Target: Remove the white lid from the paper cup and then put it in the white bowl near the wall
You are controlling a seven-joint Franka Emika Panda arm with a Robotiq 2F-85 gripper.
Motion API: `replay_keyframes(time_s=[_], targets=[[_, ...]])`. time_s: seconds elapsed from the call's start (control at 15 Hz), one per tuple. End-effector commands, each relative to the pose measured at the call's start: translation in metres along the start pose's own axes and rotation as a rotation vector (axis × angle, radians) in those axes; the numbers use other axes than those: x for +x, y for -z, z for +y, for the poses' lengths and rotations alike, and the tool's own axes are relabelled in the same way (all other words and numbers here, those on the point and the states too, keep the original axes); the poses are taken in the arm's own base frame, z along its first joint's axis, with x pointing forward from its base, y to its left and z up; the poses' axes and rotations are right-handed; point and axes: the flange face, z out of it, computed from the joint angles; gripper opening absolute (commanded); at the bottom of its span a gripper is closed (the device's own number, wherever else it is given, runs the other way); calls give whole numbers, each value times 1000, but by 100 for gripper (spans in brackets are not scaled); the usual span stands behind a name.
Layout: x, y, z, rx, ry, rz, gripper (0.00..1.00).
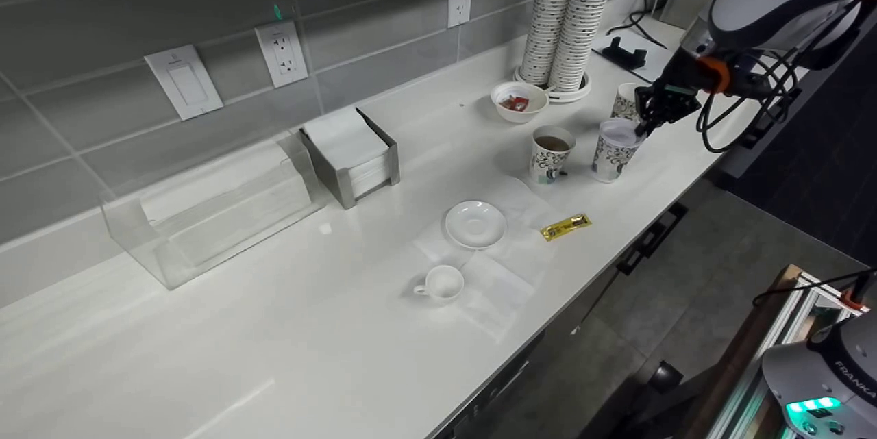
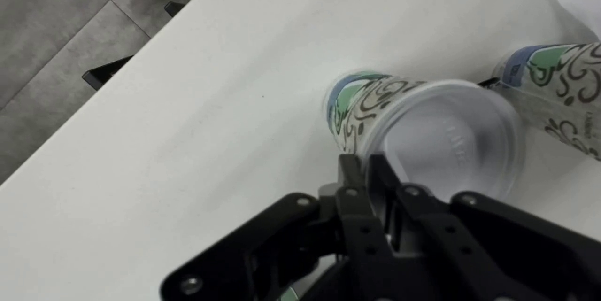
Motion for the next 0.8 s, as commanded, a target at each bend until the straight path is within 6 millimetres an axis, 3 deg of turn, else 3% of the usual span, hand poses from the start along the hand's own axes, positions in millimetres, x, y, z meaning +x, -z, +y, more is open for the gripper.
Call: replay_keyframes(time_s=[0.0,0.27,0.73], targets=[[4,3,-3,-11,-9,2,0],[2,10,-4,-22,4,4,1],[-4,47,-12,4,23,19,1]])
